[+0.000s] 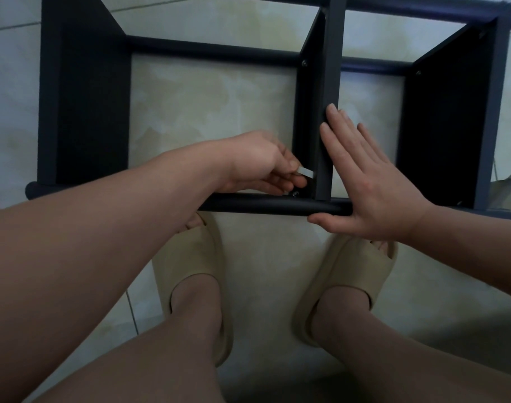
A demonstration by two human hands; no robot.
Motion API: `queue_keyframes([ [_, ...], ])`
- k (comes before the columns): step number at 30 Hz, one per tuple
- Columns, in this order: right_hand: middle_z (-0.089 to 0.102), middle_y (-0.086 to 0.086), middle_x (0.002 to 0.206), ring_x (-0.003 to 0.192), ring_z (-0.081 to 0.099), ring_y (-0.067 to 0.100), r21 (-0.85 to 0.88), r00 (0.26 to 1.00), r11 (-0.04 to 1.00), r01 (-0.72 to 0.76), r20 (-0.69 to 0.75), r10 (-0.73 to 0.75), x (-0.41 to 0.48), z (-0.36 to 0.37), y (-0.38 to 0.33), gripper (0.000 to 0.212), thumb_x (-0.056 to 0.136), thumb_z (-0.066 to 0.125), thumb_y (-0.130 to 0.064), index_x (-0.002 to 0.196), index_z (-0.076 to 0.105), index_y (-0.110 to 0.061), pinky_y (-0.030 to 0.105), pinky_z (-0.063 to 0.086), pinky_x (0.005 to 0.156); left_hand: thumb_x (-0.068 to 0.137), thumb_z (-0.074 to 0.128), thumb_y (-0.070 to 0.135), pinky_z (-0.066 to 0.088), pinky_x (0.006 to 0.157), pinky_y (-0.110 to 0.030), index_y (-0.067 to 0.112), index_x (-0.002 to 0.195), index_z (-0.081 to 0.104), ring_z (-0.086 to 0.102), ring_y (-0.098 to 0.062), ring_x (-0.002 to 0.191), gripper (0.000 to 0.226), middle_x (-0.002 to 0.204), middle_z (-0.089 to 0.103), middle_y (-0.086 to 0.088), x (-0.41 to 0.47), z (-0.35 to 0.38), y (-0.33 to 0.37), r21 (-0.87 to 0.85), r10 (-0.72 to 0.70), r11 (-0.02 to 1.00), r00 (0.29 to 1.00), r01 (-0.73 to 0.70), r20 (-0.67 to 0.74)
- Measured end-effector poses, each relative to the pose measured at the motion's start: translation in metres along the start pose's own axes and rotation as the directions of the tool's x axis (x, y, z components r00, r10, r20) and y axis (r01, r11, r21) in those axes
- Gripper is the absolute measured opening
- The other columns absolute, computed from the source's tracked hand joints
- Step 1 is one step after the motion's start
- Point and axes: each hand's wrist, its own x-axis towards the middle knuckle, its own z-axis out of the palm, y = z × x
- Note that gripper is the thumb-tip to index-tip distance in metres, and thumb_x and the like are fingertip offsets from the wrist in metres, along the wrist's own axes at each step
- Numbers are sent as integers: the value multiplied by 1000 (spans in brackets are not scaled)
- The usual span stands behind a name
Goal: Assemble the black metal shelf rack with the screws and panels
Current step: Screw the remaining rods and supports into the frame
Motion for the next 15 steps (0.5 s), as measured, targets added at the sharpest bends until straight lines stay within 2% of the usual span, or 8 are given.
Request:
queue_keyframes([
  [7,-1,22,169,158,1,34,1,1000,1000,4,-4,-4,1,1,1,113,88,51,-73,160,9,3,55,12,127,101,52,4,56,77,-24,11,85,64,65,-10,73,21,79,74,1,-6,-2,1,130,32,991,999,-37,42],
  [15,-1,22,169,158,1,34,10,1000,1000,4,-5,-3,0,2,2,113,88,52,-73,160,9,2,56,12,126,100,52,2,54,83,-26,11,89,65,64,-11,80,19,88,72,-2,-11,-2,1,265,51,962,997,-64,55],
])
